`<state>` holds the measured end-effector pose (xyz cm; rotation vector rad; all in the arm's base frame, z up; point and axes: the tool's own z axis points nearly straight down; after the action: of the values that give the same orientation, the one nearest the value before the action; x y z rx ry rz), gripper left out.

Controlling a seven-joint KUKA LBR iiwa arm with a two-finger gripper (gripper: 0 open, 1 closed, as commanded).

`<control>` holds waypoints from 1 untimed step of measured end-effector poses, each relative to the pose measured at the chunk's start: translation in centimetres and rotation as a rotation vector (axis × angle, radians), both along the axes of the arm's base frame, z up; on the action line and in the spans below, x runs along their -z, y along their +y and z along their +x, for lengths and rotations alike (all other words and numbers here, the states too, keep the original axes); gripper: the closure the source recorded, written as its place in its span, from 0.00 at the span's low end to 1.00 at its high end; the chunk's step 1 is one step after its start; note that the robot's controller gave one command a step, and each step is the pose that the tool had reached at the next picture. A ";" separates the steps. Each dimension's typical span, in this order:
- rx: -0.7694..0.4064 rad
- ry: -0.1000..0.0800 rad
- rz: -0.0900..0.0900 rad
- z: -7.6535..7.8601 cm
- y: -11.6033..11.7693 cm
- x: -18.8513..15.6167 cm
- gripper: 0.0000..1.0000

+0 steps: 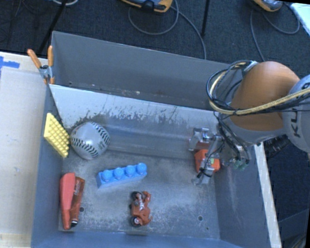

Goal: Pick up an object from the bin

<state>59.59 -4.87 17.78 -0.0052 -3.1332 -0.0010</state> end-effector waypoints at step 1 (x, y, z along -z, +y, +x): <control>-0.001 -0.007 0.000 0.2 0.0 -0.5 0.00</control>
Offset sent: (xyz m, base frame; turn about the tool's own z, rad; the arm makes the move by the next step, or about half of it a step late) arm 0.0067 0.0696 -0.0463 0.0241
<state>59.74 -4.86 18.23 -0.0039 -3.1404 -0.0003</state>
